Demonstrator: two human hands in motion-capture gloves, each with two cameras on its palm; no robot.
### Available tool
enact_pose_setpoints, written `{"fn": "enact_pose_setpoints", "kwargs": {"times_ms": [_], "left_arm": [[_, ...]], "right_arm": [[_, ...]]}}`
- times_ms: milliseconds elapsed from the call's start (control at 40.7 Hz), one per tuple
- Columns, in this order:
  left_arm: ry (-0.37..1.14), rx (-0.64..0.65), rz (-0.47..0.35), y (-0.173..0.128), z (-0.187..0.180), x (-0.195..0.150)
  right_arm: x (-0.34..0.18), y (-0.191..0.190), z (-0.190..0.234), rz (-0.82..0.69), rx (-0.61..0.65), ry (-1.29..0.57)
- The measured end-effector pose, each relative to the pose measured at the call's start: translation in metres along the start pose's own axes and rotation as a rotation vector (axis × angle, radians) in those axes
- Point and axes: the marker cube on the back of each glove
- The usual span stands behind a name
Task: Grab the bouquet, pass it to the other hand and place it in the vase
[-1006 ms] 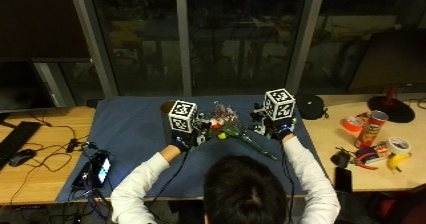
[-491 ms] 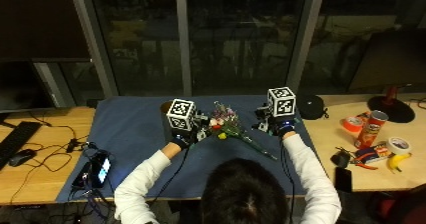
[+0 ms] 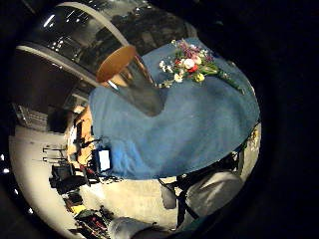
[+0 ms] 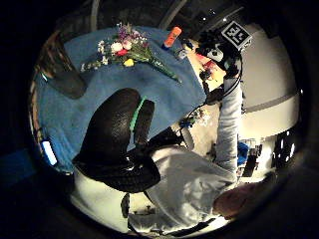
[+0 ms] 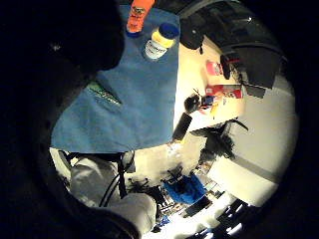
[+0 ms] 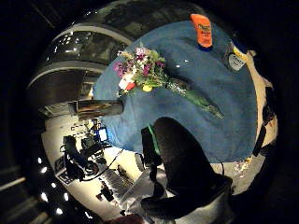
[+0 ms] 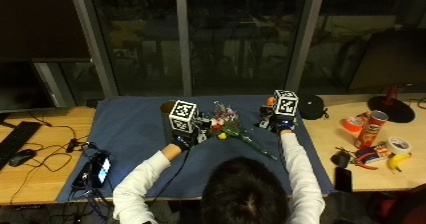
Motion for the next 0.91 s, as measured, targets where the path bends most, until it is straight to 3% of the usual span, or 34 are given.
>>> {"fn": "enact_pose_setpoints", "kwargs": {"times_ms": [74,221,368,663,908], "left_arm": [[-0.015,0.001,0.001,0.002,0.002,0.001],[-0.017,-0.004,0.004,0.005,0.006,0.0],[-0.018,-0.009,-0.006,0.008,0.009,-0.004],[-0.008,-0.036,-0.017,0.012,0.016,-0.009],[0.002,-0.04,-0.028,0.011,0.019,-0.015]], "right_arm": [[-0.002,-0.019,0.014,-0.101,0.08,-0.012],[-0.006,-0.033,0.044,-0.125,0.046,-0.007],[-0.014,-0.011,0.065,-0.109,-0.015,-0.031],[-0.01,-0.04,0.102,-0.063,0.07,-0.031],[-0.006,-0.047,0.131,-0.022,-0.004,-0.047]]}}
